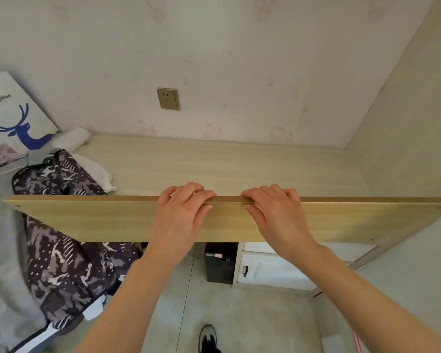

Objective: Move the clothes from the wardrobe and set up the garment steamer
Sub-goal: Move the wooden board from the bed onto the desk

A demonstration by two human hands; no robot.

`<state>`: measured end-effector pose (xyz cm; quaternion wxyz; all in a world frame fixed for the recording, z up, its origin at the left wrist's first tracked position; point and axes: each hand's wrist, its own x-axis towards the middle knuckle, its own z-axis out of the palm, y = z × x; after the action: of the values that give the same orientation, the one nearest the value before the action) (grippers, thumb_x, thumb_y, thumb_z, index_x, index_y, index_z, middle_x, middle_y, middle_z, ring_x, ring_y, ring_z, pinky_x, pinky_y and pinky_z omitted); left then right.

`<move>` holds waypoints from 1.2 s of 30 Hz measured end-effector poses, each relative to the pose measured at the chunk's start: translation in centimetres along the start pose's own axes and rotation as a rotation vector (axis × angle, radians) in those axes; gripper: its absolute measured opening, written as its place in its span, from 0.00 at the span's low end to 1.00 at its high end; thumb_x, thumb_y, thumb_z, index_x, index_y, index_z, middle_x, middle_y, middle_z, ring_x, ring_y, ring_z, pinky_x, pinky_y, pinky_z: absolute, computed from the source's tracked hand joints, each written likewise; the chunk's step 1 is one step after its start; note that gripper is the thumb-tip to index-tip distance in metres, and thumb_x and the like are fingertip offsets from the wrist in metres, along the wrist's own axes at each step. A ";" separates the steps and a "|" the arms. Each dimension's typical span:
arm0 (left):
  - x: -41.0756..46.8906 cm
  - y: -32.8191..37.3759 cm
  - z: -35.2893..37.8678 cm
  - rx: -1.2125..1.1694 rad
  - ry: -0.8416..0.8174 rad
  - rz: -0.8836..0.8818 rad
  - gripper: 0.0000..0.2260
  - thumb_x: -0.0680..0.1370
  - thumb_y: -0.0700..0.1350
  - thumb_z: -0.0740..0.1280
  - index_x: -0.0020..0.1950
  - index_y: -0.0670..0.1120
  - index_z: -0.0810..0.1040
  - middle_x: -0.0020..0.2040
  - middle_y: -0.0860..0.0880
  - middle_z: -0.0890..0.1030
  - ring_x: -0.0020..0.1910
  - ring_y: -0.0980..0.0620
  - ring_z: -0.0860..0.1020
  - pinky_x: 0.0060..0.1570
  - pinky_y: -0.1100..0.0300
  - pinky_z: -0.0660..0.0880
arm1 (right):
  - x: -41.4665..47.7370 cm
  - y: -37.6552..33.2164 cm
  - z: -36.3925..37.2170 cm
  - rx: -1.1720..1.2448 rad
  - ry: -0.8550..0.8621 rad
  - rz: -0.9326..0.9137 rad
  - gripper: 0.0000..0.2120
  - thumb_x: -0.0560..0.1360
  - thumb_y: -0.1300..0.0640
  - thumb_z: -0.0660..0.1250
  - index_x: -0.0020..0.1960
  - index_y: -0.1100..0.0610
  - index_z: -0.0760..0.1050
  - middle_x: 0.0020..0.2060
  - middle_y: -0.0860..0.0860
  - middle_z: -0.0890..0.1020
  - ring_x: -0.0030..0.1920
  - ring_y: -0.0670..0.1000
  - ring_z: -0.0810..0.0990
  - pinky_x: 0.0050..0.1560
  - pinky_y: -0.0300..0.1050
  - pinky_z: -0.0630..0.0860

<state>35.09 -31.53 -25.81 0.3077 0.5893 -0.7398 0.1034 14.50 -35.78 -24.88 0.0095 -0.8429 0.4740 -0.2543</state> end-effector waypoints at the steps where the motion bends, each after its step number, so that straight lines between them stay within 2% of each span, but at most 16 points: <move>1: 1.1 -0.7 0.5 -0.012 -0.006 0.010 0.11 0.79 0.48 0.60 0.56 0.48 0.79 0.51 0.52 0.77 0.47 0.53 0.76 0.59 0.57 0.64 | 1.1 0.3 0.2 -0.009 -0.001 0.011 0.07 0.76 0.53 0.66 0.54 0.48 0.77 0.44 0.43 0.81 0.45 0.50 0.77 0.49 0.49 0.68; 9: 8.9 -5.8 4.0 -0.084 -0.036 0.053 0.12 0.79 0.49 0.59 0.56 0.50 0.79 0.51 0.54 0.76 0.47 0.56 0.72 0.58 0.57 0.64 | 8.5 2.2 2.3 -0.100 0.010 0.096 0.06 0.76 0.52 0.67 0.53 0.48 0.77 0.42 0.43 0.81 0.45 0.50 0.78 0.47 0.49 0.68; 14: 11.5 -7.7 6.2 -0.140 -0.066 0.078 0.11 0.79 0.48 0.59 0.56 0.50 0.78 0.51 0.55 0.75 0.48 0.55 0.74 0.58 0.58 0.63 | 11.1 3.4 3.5 -0.119 -0.001 0.134 0.06 0.75 0.53 0.68 0.52 0.48 0.77 0.42 0.43 0.81 0.44 0.51 0.78 0.46 0.49 0.69; 23: 13.5 -9.5 9.7 -0.214 -0.179 0.024 0.12 0.79 0.50 0.58 0.57 0.52 0.78 0.51 0.56 0.75 0.45 0.57 0.73 0.52 0.58 0.64 | 14.1 6.0 5.2 -0.085 -0.192 0.156 0.10 0.80 0.49 0.58 0.59 0.45 0.73 0.48 0.41 0.79 0.51 0.47 0.73 0.52 0.45 0.62; 26: 13.8 -10.0 10.7 -0.226 -0.196 -0.004 0.10 0.79 0.48 0.61 0.57 0.53 0.78 0.51 0.57 0.75 0.44 0.58 0.72 0.52 0.60 0.64 | 14.8 6.8 5.7 -0.053 -0.245 0.149 0.10 0.80 0.48 0.57 0.59 0.45 0.72 0.49 0.41 0.78 0.52 0.45 0.72 0.53 0.45 0.62; 31: 13.9 -10.7 11.9 -0.230 -0.218 -0.051 0.09 0.78 0.45 0.67 0.57 0.53 0.80 0.51 0.56 0.75 0.40 0.61 0.63 0.51 0.58 0.65 | 15.8 7.8 6.7 -0.015 -0.321 0.140 0.10 0.80 0.49 0.56 0.59 0.44 0.72 0.48 0.41 0.78 0.52 0.46 0.72 0.53 0.45 0.62; 36: 13.9 -11.1 12.7 -0.259 -0.263 -0.083 0.14 0.78 0.52 0.59 0.58 0.54 0.80 0.50 0.57 0.74 0.41 0.57 0.71 0.51 0.58 0.66 | 16.4 8.5 7.5 0.005 -0.385 0.123 0.12 0.81 0.47 0.55 0.61 0.43 0.71 0.48 0.41 0.77 0.52 0.45 0.70 0.52 0.45 0.62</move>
<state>39.62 -52.49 -30.19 0.2857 0.5833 -0.7558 -0.0834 17.96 -55.29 -26.67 0.1173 -0.8455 0.5133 -0.0887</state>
